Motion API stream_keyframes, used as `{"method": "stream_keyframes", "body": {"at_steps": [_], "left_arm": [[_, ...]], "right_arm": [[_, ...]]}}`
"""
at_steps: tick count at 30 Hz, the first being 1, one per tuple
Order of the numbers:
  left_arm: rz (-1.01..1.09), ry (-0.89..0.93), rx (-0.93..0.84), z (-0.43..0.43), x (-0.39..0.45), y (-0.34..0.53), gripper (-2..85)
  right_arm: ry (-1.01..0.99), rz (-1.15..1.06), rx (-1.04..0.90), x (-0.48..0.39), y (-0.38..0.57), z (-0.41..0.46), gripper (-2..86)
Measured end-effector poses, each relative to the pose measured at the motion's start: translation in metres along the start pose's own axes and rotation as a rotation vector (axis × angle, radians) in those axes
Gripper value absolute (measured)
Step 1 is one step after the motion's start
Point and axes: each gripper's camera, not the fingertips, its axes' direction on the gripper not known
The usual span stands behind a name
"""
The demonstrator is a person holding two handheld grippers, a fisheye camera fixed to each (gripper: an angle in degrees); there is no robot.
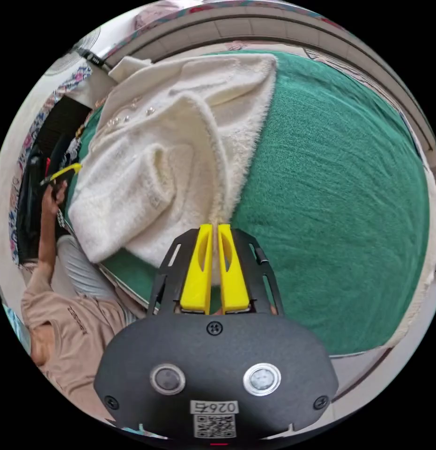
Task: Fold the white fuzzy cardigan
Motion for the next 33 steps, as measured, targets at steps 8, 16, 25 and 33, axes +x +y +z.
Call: {"method": "stream_keyframes", "body": {"at_steps": [8,16,25,33], "left_arm": [[-0.139,0.044,0.201,-0.045,-0.05,-0.035,2.4],[-0.313,0.222,-0.018,0.035,-0.106,-0.101,13.1],[-0.277,0.316,0.033,0.023,-0.13,-0.1,4.6],[-0.302,0.445,0.068,0.035,-0.152,-0.045,4.2]], "right_arm": [[0.045,0.067,0.321,0.005,0.027,-0.102,3.0],[-0.037,0.205,0.346,0.023,-0.094,-0.086,6.5],[-0.28,0.264,0.374,0.053,-0.153,-0.069,-1.0],[-0.131,0.179,0.29,0.055,-0.11,-0.074,-0.4]]}}
